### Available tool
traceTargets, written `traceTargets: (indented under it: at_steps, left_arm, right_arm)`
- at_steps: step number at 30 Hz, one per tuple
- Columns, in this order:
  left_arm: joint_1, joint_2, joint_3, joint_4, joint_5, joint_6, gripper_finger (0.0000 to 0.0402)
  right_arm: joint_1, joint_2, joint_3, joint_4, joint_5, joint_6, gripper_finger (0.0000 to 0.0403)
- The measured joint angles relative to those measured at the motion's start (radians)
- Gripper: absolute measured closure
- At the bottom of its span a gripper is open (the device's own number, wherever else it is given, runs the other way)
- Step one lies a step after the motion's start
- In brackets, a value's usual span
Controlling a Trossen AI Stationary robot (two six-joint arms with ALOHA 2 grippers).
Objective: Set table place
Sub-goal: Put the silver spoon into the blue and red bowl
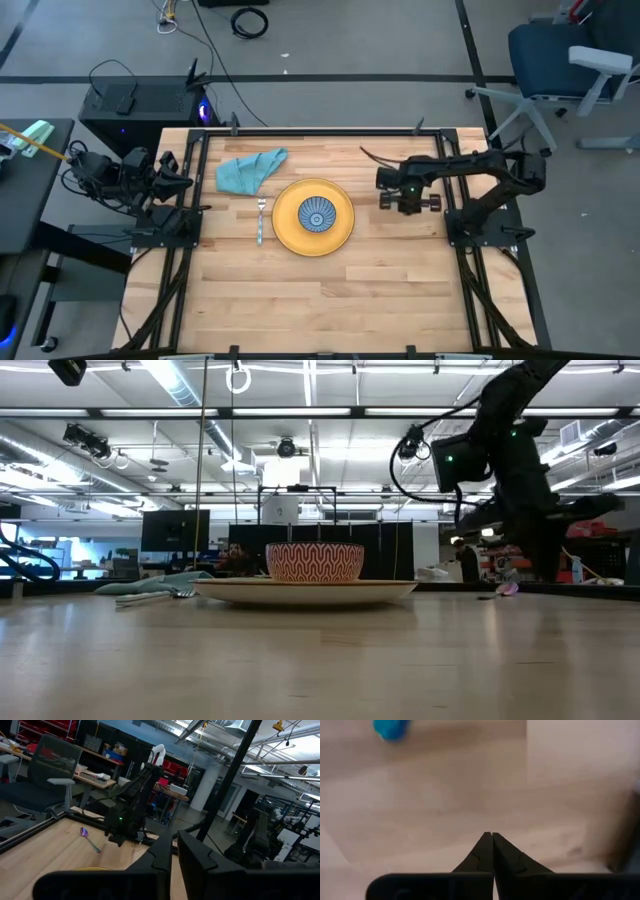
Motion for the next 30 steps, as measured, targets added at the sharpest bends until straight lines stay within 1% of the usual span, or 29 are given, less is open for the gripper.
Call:
traceTargets:
  at_steps: [3, 8, 10, 16, 19, 21, 25, 30]
  left_arm:
    - [0.0, 0.0, 0.0, 0.0, 0.0, 0.0, 0.0361]
    - [0.0, 0.0, 0.0, 0.0, 0.0, 0.0, 0.0365]
    - [0.0, 0.0, 0.0, 0.0, 0.0, 0.001, 0.0368]
    - [0.0, 0.0, 0.0, 0.0, 0.0, 0.0, 0.0374]
    - [0.0, 0.0, 0.0, 0.0, 0.0, 0.0, 0.037]
    - [0.0, 0.0, 0.0, 0.0, 0.0, 0.0, 0.0366]
    - [0.0, 0.0, 0.0, 0.0, 0.0, 0.0, 0.0361]
    - [0.0, 0.0, 0.0, 0.0, 0.0, 0.0, 0.0365]
  right_arm:
    - [0.034, 0.0, 0.017, -0.009, 0.049, 0.066, 0.0395]
    - [-0.004, -0.001, 0.048, 0.013, 0.123, 0.084, 0.038]
    - [-0.042, -0.001, 0.054, 0.025, 0.129, 0.082, 0.0377]
    - [-0.168, -0.002, 0.055, 0.166, 0.153, 0.09, 0.037]
    - [-0.236, -0.002, 0.056, 0.227, 0.165, 0.121, 0.0366]
    - [-0.272, -0.002, 0.056, 0.232, 0.165, 0.147, 0.0361]
    - [-0.305, -0.002, 0.056, 0.211, 0.165, 0.185, 0.0347]
    - [-0.303, -0.002, 0.056, 0.192, 0.164, 0.257, 0.0322]
